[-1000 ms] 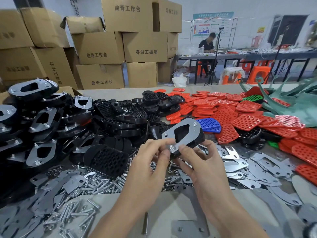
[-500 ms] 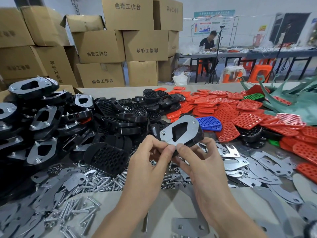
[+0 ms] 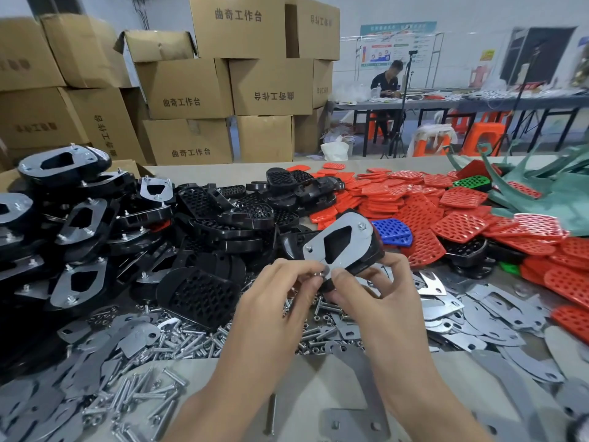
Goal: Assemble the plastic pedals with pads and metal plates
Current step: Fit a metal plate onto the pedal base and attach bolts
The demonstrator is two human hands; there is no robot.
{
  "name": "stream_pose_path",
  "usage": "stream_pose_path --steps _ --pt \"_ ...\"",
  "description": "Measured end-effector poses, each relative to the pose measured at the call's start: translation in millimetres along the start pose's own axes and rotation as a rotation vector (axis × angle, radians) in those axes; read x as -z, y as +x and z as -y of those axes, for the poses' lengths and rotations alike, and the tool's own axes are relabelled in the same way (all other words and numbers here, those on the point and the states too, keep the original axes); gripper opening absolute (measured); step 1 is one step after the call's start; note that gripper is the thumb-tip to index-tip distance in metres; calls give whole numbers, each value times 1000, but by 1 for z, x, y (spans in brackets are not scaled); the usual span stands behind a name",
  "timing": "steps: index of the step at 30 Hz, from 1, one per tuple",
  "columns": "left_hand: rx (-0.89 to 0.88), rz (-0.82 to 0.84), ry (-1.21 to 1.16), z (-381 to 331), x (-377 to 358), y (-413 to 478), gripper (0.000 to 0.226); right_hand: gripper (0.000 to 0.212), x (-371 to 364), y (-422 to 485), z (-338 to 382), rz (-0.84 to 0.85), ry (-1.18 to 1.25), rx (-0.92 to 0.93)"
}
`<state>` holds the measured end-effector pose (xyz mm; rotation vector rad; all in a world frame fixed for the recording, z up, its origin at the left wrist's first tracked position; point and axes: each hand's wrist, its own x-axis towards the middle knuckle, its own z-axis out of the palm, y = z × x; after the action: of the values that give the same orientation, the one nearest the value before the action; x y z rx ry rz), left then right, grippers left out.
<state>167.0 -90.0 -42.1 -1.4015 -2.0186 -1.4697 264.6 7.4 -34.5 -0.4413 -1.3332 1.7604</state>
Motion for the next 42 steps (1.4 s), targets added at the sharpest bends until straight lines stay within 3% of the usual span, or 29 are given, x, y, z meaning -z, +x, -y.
stream_pose_path --steps 4,15,24,31,35,38,40,42 --pt "-8 -38 4 3 -4 -3 5 35 -3 -3 -2 -17 -82 103" --pt "335 -115 -362 -19 -20 -4 29 50 -11 -11 -11 -124 -211 306" --pt "318 -66 -396 -11 -19 -3 14 47 -8 -11 -10 -81 -291 349" --pt "240 -1 -305 -10 -8 -1 40 45 -5 -7 -5 -78 -308 369" --pt "331 -36 -408 -14 -13 -1 10 47 -2 -6 -7 -62 -307 368" --pt "295 -59 -315 -10 -15 -2 18 45 -3 -3 -10 -23 -319 361" --pt "208 -69 -210 -5 -14 -3 8 39 -2 -1 -14 -3 -328 346" --pt "93 -59 -73 -3 -11 -3 22 35 -2 1 -12 -7 -320 339"
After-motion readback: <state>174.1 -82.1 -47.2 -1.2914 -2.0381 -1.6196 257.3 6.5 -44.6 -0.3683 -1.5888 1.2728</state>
